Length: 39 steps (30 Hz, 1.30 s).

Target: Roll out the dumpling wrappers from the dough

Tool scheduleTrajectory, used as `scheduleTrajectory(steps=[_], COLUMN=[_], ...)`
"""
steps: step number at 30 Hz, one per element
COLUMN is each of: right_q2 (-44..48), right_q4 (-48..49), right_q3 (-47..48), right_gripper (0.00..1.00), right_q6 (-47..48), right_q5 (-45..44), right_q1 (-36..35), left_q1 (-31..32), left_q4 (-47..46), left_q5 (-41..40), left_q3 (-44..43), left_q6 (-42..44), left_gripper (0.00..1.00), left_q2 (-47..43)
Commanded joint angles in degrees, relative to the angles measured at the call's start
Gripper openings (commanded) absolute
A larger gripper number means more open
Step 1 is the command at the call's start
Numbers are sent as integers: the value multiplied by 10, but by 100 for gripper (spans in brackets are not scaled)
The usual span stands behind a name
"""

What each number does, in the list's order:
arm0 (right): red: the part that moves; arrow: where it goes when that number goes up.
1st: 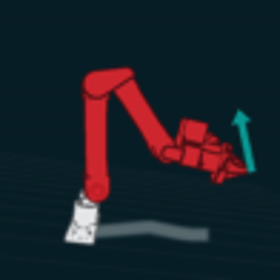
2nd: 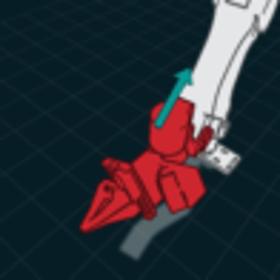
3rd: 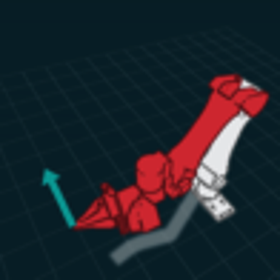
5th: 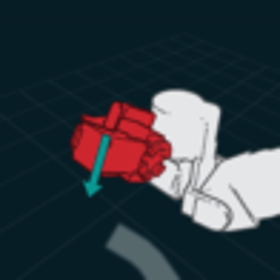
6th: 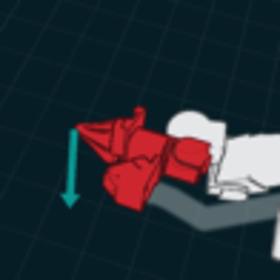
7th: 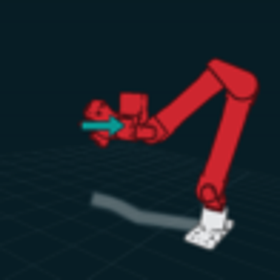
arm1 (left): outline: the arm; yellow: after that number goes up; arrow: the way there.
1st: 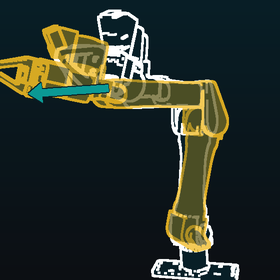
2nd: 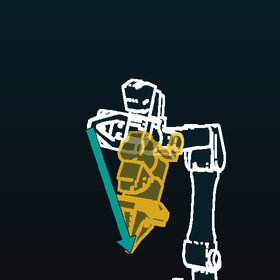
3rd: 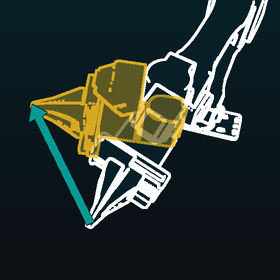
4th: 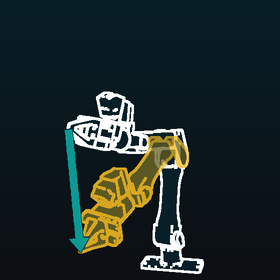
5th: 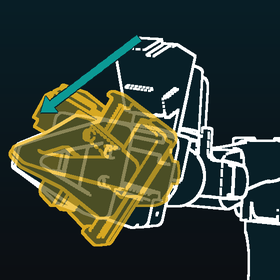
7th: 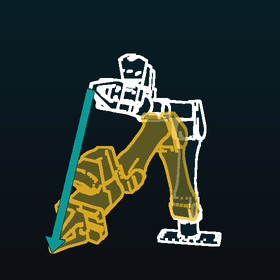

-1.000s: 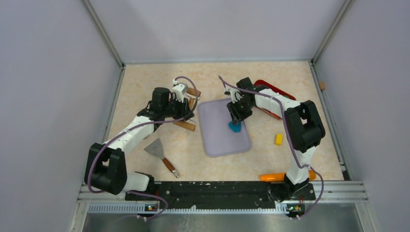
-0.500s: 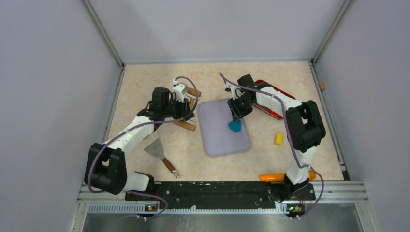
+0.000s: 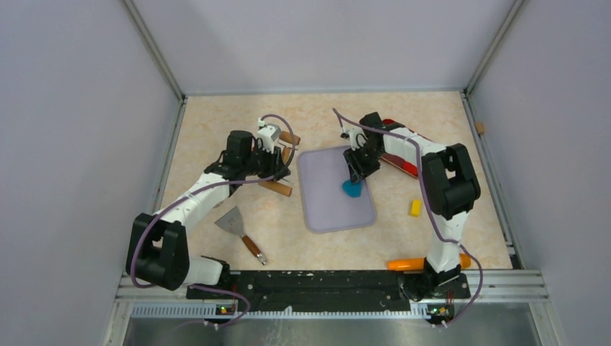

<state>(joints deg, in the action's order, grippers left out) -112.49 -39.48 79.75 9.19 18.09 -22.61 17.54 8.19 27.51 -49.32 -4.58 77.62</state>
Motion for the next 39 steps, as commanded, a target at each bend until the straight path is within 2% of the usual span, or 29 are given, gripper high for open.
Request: scheduleTrajectory(steps=[1,4,13,29,39], right_q2=[-4,1,17,95,44], right_q4=[-33,-35,-34,-51,-30], right_q3=[24,13,9,11,42], right_gripper=[43,39,12,12,12], right_q6=[13,12,10,7,-4], right_q5=[69,97,99,153,156], right_q1=[12,12,11,-63,-65], left_q1=[-3,-3,-3,-14,-17], left_q4=[-35,-40,-46,-46,-46], left_q5=[11,12,12,-28,-27], left_q3=[3,3,9,10,14], left_q6=[0,0,-2,-10,-13], left_gripper=[0,0,0,0,0], left_q2=[-18,-16,-16,-19,-22])
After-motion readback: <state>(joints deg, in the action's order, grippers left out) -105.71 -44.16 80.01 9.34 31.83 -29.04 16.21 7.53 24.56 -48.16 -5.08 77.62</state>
